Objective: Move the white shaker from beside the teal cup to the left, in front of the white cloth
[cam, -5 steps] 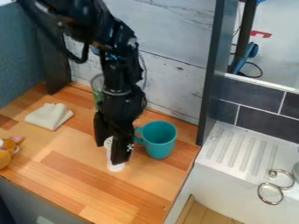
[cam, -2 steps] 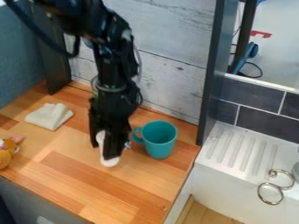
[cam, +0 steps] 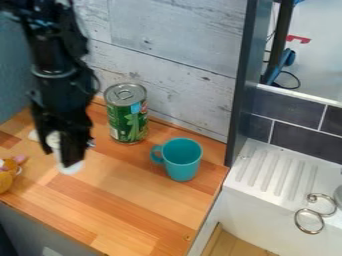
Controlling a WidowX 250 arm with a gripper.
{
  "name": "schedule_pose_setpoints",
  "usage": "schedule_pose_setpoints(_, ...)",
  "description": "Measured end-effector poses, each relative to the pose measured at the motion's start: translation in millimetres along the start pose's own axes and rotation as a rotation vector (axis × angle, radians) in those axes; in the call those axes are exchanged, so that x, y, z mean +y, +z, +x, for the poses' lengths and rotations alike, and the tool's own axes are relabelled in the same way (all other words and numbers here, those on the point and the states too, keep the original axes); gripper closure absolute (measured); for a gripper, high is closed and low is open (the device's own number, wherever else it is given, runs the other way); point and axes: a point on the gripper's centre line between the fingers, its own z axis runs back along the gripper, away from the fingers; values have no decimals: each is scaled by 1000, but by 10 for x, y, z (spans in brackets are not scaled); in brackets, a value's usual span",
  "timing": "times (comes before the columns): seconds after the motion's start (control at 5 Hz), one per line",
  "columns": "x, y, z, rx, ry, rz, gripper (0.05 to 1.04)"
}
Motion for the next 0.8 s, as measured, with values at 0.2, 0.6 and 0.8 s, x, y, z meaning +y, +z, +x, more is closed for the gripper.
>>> schedule_pose_setpoints(0.2,303,-106,33,-8,43,8,486)
schedule_pose_setpoints(0.6,647,-276,264,-39,69,-19,486)
schedule_pose_setpoints(0.8,670,-483,363,-14,64,-48,486)
